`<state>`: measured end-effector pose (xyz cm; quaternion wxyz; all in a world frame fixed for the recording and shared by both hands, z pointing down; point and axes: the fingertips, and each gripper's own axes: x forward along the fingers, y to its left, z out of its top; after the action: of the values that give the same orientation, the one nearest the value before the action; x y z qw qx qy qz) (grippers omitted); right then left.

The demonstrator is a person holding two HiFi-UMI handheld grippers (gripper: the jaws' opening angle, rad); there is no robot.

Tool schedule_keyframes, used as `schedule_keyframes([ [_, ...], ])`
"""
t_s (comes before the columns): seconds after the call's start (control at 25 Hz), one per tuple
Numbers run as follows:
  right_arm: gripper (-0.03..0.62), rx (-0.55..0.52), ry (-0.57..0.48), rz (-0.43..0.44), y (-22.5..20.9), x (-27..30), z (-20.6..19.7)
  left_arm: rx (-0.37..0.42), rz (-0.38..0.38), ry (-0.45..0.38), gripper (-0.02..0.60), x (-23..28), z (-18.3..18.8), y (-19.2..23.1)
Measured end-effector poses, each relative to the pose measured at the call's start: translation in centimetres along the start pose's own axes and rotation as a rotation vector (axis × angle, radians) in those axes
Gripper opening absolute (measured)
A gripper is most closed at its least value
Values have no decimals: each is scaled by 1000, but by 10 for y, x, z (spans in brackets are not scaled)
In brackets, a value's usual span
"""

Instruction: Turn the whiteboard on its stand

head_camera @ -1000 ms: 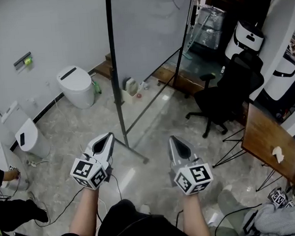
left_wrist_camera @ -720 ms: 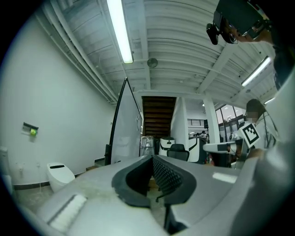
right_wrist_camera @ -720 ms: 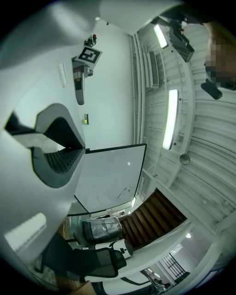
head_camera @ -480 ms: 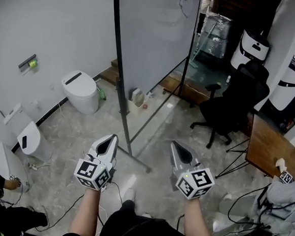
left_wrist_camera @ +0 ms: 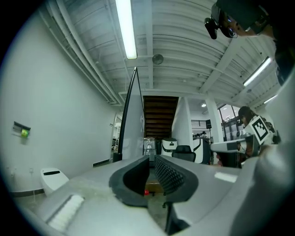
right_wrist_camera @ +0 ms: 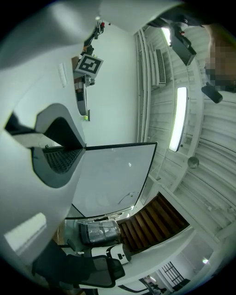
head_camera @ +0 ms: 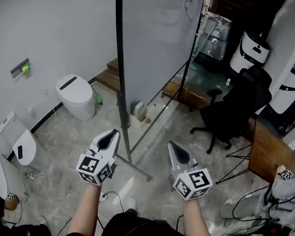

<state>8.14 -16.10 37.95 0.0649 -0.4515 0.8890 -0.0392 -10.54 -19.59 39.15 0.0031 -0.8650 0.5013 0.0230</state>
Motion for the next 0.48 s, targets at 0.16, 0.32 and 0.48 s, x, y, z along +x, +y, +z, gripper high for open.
schedule_keyframes([
  [0.16,8,-6,-1,-20,2,40,1,2,-13,4,49,26,2,38],
  [0.32,8,-8,7,-39,-4,75,-2,5,-14,12,63,56,1,74],
  [0.48,8,-8,13,-67,-10,101,-8,15,-9,31,154,85,-6,101],
])
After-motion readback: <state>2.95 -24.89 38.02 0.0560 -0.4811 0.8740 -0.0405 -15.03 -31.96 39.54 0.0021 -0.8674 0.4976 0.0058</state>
